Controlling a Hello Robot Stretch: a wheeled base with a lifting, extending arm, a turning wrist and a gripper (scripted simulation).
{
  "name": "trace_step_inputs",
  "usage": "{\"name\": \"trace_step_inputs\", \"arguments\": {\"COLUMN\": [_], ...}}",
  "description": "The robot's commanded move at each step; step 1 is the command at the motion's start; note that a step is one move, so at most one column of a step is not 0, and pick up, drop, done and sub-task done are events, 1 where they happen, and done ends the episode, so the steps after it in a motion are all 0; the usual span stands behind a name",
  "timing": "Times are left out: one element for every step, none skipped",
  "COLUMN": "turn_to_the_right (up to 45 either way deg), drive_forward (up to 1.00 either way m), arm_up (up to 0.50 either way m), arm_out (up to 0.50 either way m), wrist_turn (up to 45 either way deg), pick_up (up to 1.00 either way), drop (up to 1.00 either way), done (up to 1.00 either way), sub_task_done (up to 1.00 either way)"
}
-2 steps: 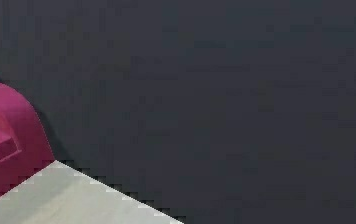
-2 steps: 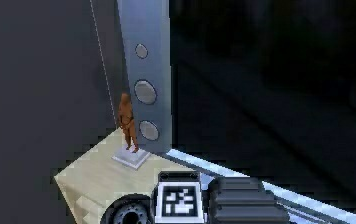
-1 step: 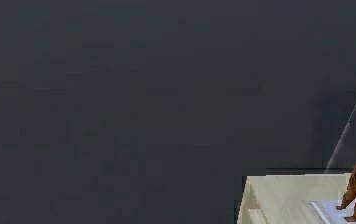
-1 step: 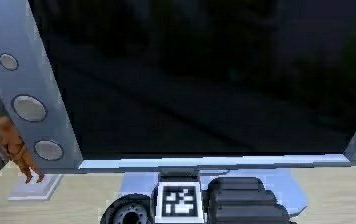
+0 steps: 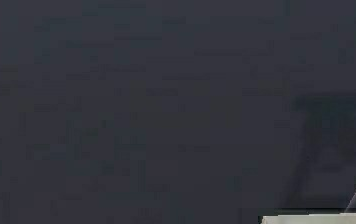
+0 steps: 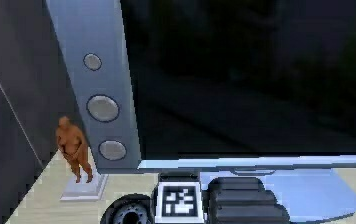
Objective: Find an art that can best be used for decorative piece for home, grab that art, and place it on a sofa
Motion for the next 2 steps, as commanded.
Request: {"name": "trace_step_inputs", "arguments": {"turn_to_the_right": [-45.0, -45.0], "drive_forward": [0.0, 0.0], "arm_up": [0.0, 0.0], "arm_out": [0.0, 0.0], "wrist_turn": [0.0, 0.0], "pick_up": [0.0, 0.0], "drop": [0.0, 0.0], "done": [0.0, 0.0], "sub_task_done": [0.0, 0.0]}}
